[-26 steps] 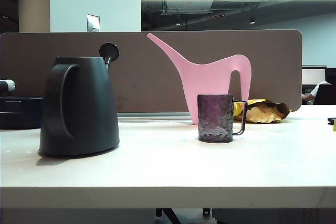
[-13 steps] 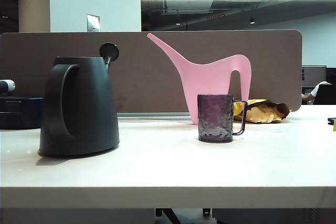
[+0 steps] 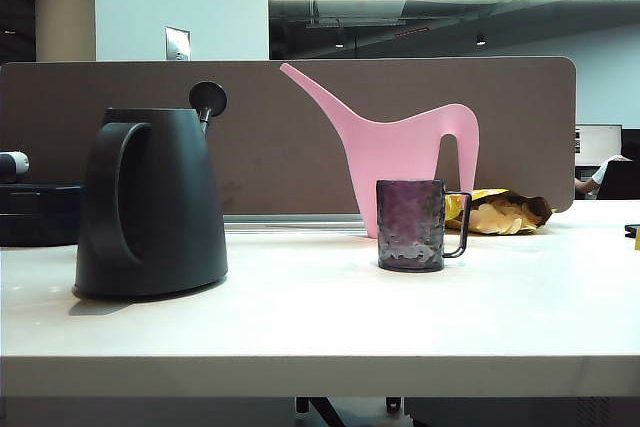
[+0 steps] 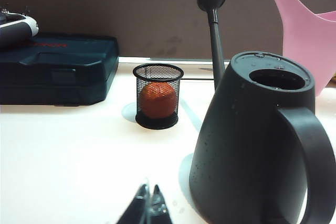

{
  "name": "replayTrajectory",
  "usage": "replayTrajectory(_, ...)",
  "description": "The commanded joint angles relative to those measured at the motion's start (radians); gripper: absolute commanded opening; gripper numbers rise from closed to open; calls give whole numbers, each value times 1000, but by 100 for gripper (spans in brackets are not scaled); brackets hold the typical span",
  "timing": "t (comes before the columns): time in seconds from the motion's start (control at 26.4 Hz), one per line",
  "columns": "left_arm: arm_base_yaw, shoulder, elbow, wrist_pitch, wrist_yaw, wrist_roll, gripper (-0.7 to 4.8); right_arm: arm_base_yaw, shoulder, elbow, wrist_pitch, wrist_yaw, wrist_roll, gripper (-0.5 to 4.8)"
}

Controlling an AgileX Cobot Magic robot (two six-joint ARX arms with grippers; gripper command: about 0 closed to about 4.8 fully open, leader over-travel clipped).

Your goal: Pour the water from the cup into the kettle.

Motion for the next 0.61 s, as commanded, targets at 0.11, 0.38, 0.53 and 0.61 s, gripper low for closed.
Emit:
replayTrajectory(0.11,-1,1,2,8,68,2,-5,1,5,88,-38,-1,3,-9)
replayTrajectory(0.38,-1,1,2,7,177,2,-5,1,84,190,-66,-6,35,-9)
replayTrajectory(0.53,-1,1,2,7,181,1,-5,1,256,321,-108,-57,49,-9)
replayTrajectory(0.61,-1,1,2,7,192,2,-5,1,355,386,-108,-99,49,-8)
